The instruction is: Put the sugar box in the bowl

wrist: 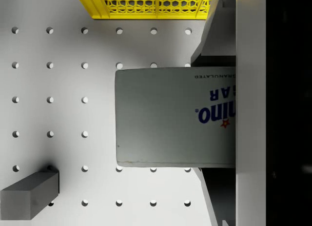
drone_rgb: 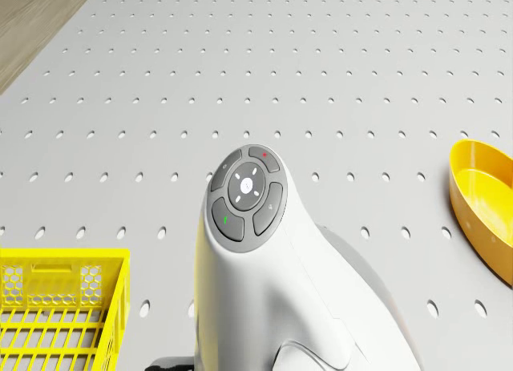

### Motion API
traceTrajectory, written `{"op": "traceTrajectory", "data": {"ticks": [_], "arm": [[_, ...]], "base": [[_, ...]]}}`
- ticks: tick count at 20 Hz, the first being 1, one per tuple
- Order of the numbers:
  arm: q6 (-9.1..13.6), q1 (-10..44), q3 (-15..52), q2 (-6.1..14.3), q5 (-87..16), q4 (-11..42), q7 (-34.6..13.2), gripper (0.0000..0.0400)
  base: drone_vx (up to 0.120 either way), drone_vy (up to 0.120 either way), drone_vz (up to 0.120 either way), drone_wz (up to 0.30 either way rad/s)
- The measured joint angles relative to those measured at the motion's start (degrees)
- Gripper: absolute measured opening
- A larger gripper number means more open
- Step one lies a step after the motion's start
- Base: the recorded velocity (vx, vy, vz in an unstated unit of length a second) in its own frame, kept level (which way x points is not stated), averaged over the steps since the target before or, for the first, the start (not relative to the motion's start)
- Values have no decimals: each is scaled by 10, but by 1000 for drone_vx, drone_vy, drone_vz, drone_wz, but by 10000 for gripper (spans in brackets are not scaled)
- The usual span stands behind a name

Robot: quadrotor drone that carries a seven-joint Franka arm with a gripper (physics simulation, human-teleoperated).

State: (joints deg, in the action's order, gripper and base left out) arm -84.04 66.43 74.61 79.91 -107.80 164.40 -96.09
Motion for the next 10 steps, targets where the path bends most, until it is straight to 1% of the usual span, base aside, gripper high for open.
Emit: {"op": "traceTrajectory", "data": {"ticks": [10], "arm": [[-3,3,15,8,17,2,-4,165]], "base": [[120,-120,120,0]]}}
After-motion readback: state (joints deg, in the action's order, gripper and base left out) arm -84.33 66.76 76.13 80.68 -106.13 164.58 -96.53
